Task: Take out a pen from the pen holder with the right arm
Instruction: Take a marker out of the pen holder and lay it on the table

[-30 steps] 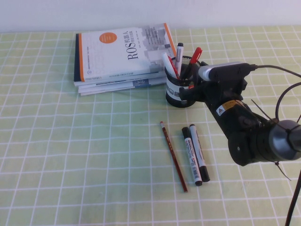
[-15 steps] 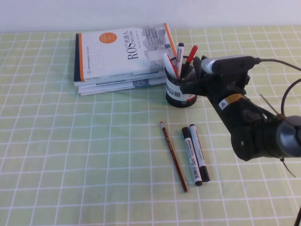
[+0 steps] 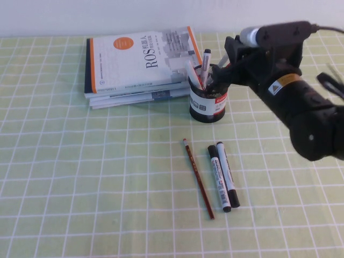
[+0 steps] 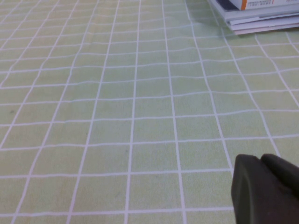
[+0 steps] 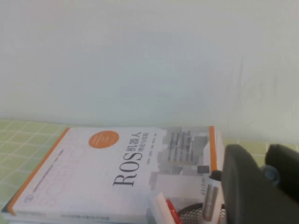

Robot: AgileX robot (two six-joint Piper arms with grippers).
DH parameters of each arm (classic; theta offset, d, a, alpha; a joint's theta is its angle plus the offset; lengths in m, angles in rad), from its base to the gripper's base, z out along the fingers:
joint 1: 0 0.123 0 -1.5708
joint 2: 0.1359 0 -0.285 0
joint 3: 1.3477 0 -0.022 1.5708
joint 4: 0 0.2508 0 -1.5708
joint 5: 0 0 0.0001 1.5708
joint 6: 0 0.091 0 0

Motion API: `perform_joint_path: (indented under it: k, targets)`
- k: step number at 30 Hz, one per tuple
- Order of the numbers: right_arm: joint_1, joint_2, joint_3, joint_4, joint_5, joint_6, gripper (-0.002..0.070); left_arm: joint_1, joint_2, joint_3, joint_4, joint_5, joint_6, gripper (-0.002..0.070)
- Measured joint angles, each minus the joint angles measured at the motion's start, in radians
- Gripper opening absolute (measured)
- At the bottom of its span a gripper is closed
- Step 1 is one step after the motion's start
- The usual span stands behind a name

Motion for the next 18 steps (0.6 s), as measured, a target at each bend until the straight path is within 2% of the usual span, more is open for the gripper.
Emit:
perform_joint_path:
  k: [8, 18]
  targets:
    - [0.000, -0.218, 0.000, 0.000, 0.246, -0.091, 0.0045, 0.000, 0.000, 0.000, 0.000, 0.000, 0.000, -0.0005]
    - [0.000, -0.464, 0.000, 0.000, 0.650, -0.151, 0.0044, 0.000, 0.000, 0.000, 0.000, 0.000, 0.000, -0.0005]
